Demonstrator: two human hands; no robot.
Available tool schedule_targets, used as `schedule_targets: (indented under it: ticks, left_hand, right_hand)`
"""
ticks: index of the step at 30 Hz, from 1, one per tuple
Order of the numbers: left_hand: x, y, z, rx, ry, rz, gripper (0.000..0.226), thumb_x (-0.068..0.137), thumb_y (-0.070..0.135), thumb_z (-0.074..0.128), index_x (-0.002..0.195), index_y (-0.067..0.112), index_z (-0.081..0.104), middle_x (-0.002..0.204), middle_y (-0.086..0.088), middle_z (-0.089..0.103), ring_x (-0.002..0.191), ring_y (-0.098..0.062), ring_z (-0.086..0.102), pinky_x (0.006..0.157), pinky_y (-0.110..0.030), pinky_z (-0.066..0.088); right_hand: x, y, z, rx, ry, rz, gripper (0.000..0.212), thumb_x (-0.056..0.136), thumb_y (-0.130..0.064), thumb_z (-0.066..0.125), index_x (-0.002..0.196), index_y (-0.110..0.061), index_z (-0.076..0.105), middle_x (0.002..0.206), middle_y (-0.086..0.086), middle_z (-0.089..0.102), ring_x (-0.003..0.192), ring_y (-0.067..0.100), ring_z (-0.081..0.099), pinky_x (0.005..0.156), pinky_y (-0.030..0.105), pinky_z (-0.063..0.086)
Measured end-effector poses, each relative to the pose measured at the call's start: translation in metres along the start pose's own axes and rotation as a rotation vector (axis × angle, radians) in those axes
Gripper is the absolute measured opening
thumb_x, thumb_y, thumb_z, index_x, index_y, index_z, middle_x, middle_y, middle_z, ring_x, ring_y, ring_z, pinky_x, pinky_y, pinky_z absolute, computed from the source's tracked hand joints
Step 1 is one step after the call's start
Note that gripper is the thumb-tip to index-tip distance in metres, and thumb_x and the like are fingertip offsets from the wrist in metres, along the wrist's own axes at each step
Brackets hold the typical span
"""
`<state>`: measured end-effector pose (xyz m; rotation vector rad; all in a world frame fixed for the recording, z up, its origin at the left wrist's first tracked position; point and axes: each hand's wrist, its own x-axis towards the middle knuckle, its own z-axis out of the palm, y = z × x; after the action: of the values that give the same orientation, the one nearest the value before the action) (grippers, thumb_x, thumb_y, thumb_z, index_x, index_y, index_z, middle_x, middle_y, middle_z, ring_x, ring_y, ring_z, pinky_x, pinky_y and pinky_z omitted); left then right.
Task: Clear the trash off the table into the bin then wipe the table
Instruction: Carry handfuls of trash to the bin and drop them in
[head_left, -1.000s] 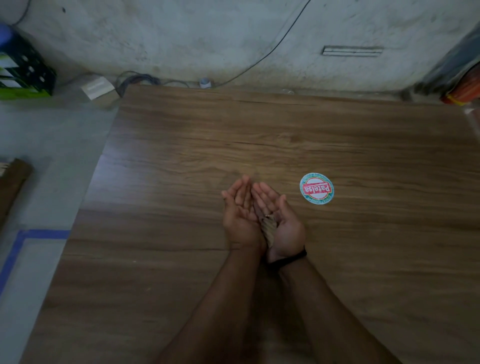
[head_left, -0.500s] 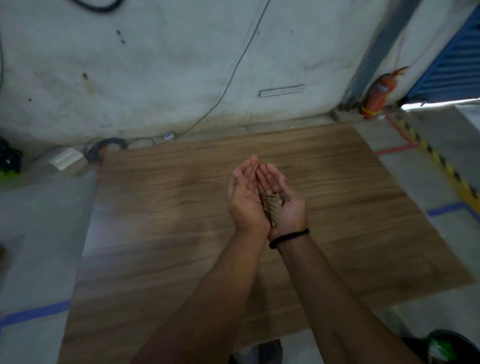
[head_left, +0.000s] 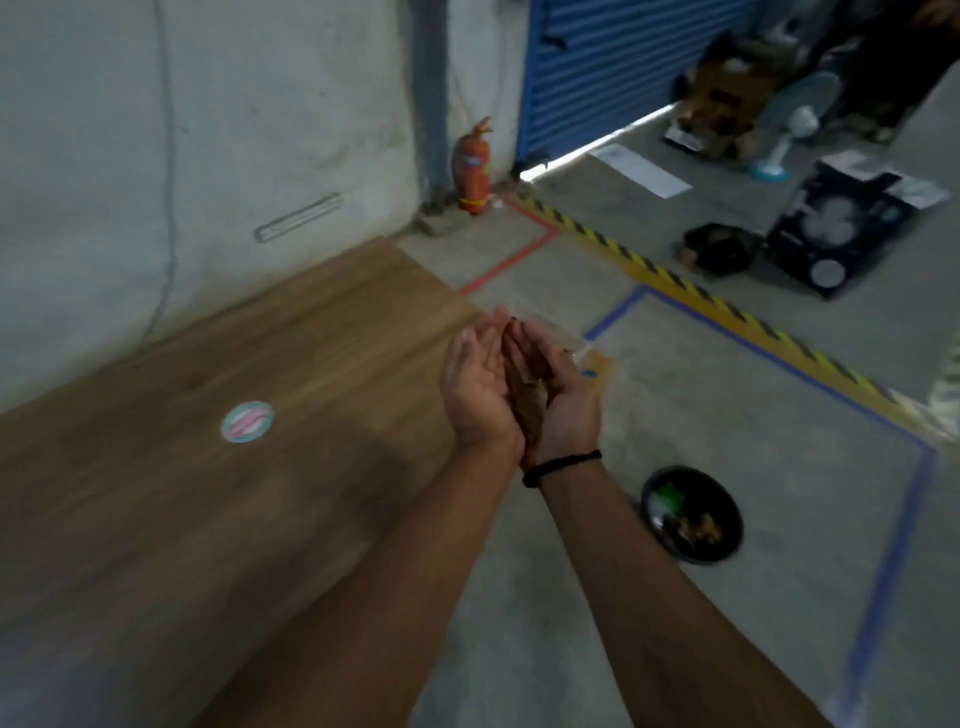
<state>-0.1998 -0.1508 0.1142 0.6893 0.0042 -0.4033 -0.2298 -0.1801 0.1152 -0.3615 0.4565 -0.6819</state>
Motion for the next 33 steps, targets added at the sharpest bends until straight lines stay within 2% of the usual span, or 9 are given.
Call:
schedule_targets:
  ticks: [4, 8, 12, 16, 22, 25, 28, 30, 33]
  left_hand:
    - [-0.047, -0.093, 0.058, 0.025, -0.107, -0.069, 0.03, 0.091, 0.029, 0.044, 0.101, 0.005, 0.058, 0.109, -0.015, 0.066, 0.105, -0.021, 0.064, 0.1, -0.029, 0.048]
    - [-0.088, -0.182, 0.106, 0.056, -0.135, -0.175, 0.027, 0.094, 0.027, 0.045, 0.101, 0.005, 0.059, 0.112, -0.018, 0.064, 0.103, -0.021, 0.064, 0.098, -0.028, 0.049]
    - [-0.11, -0.264, 0.138, 0.128, -0.161, -0.278, 0.048, 0.081, 0.036, 0.046, 0.108, -0.002, 0.059, 0.115, -0.021, 0.063, 0.109, -0.027, 0.061, 0.104, -0.035, 0.045]
    - [-0.112, -0.346, 0.148, 0.154, -0.158, -0.365, 0.04, 0.081, 0.036, 0.046, 0.1, 0.004, 0.063, 0.107, -0.016, 0.068, 0.109, -0.03, 0.062, 0.105, -0.041, 0.043]
    - [-0.089, -0.479, 0.126, 0.272, -0.113, -0.534, 0.042, 0.103, 0.035, 0.03, 0.104, 0.007, 0.062, 0.11, -0.01, 0.067, 0.114, -0.026, 0.059, 0.105, -0.036, 0.042]
    - [-0.078, -0.549, 0.092, 0.35, -0.075, -0.595, 0.046, 0.103, 0.036, 0.025, 0.104, 0.009, 0.062, 0.11, -0.007, 0.067, 0.112, -0.019, 0.06, 0.1, -0.031, 0.045]
    - [-0.063, -0.623, 0.032, 0.46, -0.044, -0.622, 0.048, 0.103, 0.041, 0.023, 0.105, 0.013, 0.063, 0.111, -0.003, 0.068, 0.114, -0.017, 0.06, 0.094, -0.028, 0.046]
    - [-0.049, -0.672, -0.012, 0.524, 0.019, -0.649, 0.05, 0.103, 0.043, 0.025, 0.106, 0.01, 0.062, 0.114, -0.008, 0.066, 0.118, -0.023, 0.059, 0.093, -0.028, 0.046]
    - [-0.023, -0.737, -0.074, 0.528, 0.138, -0.686, 0.06, 0.102, 0.05, 0.025, 0.118, 0.001, 0.056, 0.13, -0.02, 0.058, 0.125, -0.03, 0.053, 0.106, -0.037, 0.04]
  right_hand:
    - [-0.006, -0.101, -0.065, 0.026, 0.047, -0.089, 0.023, 0.093, -0.007, 0.05, 0.094, 0.0, 0.071, 0.097, 0.016, 0.073, 0.098, 0.025, 0.069, 0.102, 0.037, 0.047]
    - [-0.004, -0.188, -0.133, 0.051, 0.127, -0.145, 0.027, 0.097, -0.011, 0.044, 0.104, 0.002, 0.067, 0.1, 0.015, 0.073, 0.104, 0.026, 0.066, 0.104, 0.036, 0.046]
    - [0.005, -0.256, -0.192, 0.066, 0.221, -0.211, 0.03, 0.097, -0.013, 0.042, 0.11, 0.003, 0.064, 0.098, 0.013, 0.074, 0.096, 0.022, 0.069, 0.1, 0.035, 0.048]
    - [0.031, -0.295, -0.254, 0.076, 0.339, -0.236, 0.029, 0.096, -0.014, 0.047, 0.107, 0.002, 0.069, 0.105, 0.016, 0.073, 0.105, 0.026, 0.068, 0.102, 0.037, 0.048]
    - [0.093, -0.327, -0.362, 0.1, 0.483, -0.225, 0.032, 0.096, -0.018, 0.044, 0.098, 0.003, 0.069, 0.098, 0.017, 0.073, 0.096, 0.028, 0.068, 0.097, 0.037, 0.05]
    - [0.129, -0.323, -0.437, 0.109, 0.544, -0.183, 0.03, 0.088, -0.019, 0.051, 0.099, 0.003, 0.068, 0.1, 0.019, 0.072, 0.104, 0.031, 0.065, 0.101, 0.04, 0.047]
    - [0.167, -0.298, -0.527, 0.138, 0.654, -0.101, 0.033, 0.095, -0.024, 0.048, 0.099, 0.001, 0.069, 0.104, 0.018, 0.071, 0.108, 0.033, 0.062, 0.103, 0.041, 0.045]
    - [0.192, -0.274, -0.587, 0.179, 0.715, -0.049, 0.035, 0.096, -0.026, 0.046, 0.099, 0.002, 0.068, 0.105, 0.019, 0.07, 0.107, 0.033, 0.063, 0.103, 0.042, 0.045]
    - [0.235, -0.241, -0.661, 0.208, 0.766, 0.028, 0.037, 0.096, -0.028, 0.045, 0.097, 0.002, 0.066, 0.106, 0.02, 0.068, 0.105, 0.032, 0.063, 0.099, 0.041, 0.047]
